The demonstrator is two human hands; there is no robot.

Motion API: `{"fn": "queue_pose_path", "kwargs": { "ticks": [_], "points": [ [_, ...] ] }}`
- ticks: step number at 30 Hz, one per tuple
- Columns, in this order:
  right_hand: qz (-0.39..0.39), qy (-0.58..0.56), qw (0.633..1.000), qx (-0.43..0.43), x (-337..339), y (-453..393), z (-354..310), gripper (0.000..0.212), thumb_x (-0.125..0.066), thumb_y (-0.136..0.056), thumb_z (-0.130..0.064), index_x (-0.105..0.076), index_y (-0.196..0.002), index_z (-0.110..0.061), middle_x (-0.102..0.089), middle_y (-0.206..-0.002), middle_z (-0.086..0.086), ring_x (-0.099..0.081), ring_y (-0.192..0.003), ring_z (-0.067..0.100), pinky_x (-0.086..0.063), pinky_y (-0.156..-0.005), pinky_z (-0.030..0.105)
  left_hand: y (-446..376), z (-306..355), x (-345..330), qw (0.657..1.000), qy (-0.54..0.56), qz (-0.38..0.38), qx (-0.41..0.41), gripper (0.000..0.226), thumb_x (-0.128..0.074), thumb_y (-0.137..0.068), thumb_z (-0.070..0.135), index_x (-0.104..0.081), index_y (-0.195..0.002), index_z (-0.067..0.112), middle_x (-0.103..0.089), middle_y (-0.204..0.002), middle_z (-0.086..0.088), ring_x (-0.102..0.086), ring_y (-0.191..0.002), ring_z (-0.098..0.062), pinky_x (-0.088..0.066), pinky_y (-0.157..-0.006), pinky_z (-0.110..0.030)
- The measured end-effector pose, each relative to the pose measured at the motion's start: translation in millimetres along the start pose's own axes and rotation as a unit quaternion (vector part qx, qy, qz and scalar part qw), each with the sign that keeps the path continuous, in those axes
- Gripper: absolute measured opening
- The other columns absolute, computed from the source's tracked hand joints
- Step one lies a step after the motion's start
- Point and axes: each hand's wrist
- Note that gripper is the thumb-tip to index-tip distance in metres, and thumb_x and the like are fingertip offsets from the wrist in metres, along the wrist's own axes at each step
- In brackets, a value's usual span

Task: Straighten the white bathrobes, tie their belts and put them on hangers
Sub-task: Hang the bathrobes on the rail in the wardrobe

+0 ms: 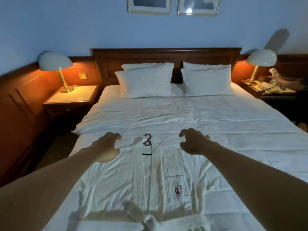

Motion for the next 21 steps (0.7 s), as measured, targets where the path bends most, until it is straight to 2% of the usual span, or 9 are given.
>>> {"fn": "queue_pose_path", "kwargs": {
  "ticks": [5,10,16,18,21],
  "points": [
    [-0.059,0.006,0.998,0.003,-77,-85,7,0.044,-0.049,-0.101,-0.040,-0.043,-0.144,-0.032,-0.042,-0.151,-0.004,-0.044,-0.137,0.024,-0.029,-0.107,0.052,-79,-33,-63,0.997,-0.026,-0.070,0.014,0.057,-0.056,-0.088,0.034,-0.038,-0.142,0.035,-0.032,-0.148,0.002,-0.048,-0.126,-0.023,-0.045,-0.103,-0.043],
    [-0.073,-0.025,0.997,-0.005,-148,-154,5,0.056,-0.054,-0.100,-0.047,-0.039,-0.150,-0.028,-0.039,-0.156,-0.004,-0.041,-0.141,0.026,-0.031,-0.112,0.053,-147,-50,-127,0.996,-0.016,-0.089,0.011,0.058,-0.057,-0.087,0.033,-0.038,-0.142,0.034,-0.035,-0.148,0.002,-0.047,-0.129,-0.024,-0.043,-0.105,-0.041],
    [-0.111,-0.001,0.994,-0.001,-214,-231,-1,0.071,-0.049,-0.100,-0.056,-0.021,-0.159,-0.026,-0.012,-0.169,-0.002,-0.024,-0.152,0.027,-0.026,-0.117,0.058,-222,-64,-182,0.993,-0.036,-0.106,-0.027,0.066,-0.059,-0.089,0.034,-0.029,-0.147,0.036,-0.028,-0.155,0.002,-0.046,-0.132,-0.025,-0.042,-0.105,-0.043],
    [-0.133,-0.006,0.991,-0.008,-236,-261,-4,0.077,-0.051,-0.099,-0.058,-0.017,-0.160,-0.025,-0.007,-0.170,0.002,-0.019,-0.153,0.029,-0.023,-0.119,0.060,-245,-68,-195,0.990,-0.081,-0.112,-0.034,0.076,-0.064,-0.090,0.035,-0.020,-0.153,0.035,-0.019,-0.162,0.000,-0.038,-0.141,-0.028,-0.038,-0.109,-0.044],
    [-0.152,0.007,0.988,-0.020,-260,-297,-6,0.086,-0.052,-0.098,-0.058,-0.005,-0.162,-0.024,0.004,-0.170,0.005,-0.007,-0.156,0.031,-0.015,-0.121,0.064,-276,-67,-205,0.985,-0.128,-0.113,-0.031,0.092,-0.067,-0.092,0.038,-0.004,-0.159,0.030,0.001,-0.168,-0.004,-0.016,-0.153,-0.029,-0.023,-0.119,-0.050]
  ]
}}
Point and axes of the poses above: each hand's wrist, its own y-axis away from the middle knuckle, its own x-axis out of the back of the hand, z = x × y
